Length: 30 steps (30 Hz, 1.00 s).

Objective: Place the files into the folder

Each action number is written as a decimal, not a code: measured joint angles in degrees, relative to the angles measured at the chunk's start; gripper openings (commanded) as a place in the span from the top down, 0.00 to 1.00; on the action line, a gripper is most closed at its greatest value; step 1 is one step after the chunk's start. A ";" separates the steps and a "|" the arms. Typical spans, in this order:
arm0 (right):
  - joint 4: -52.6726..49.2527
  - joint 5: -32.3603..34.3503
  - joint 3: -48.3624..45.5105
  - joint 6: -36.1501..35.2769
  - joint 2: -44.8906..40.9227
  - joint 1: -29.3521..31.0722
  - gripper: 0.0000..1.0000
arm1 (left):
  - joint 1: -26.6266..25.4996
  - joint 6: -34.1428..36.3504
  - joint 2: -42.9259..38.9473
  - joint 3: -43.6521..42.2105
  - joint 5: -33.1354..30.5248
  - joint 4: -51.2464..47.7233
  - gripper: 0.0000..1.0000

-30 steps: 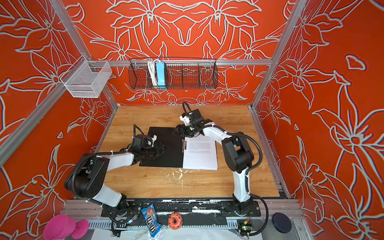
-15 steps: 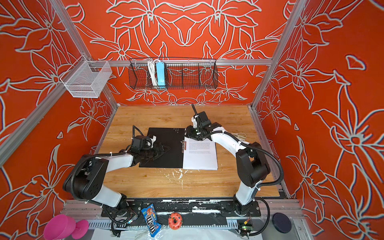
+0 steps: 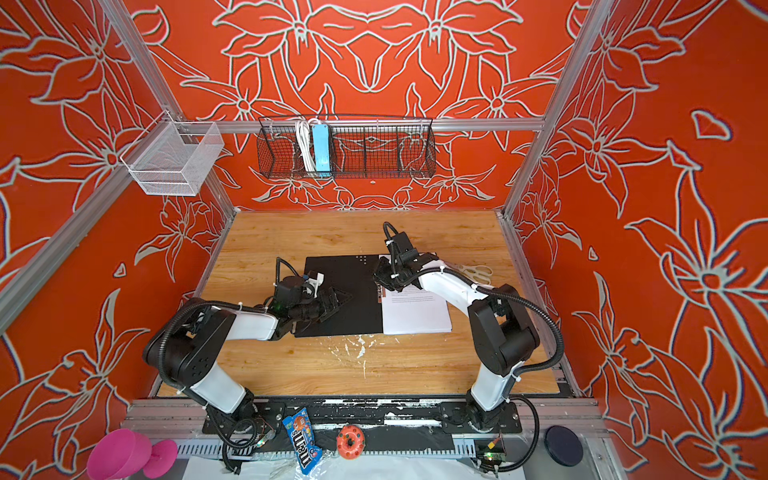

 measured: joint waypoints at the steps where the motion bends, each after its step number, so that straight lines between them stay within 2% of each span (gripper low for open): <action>1: -0.31 0.74 0.00 0.52 0.00 0.00 0.72 | -0.13 -0.57 0.28 -0.24 0.00 1.05 0.02; 10: -2.84 4.72 0.87 2.71 -0.02 -0.02 0.74 | -0.76 -1.99 0.70 -1.68 -1.09 4.85 0.02; 30: -3.26 4.87 4.70 4.96 5.33 -0.02 0.84 | -1.36 -1.51 -0.07 -3.19 -1.97 6.38 0.02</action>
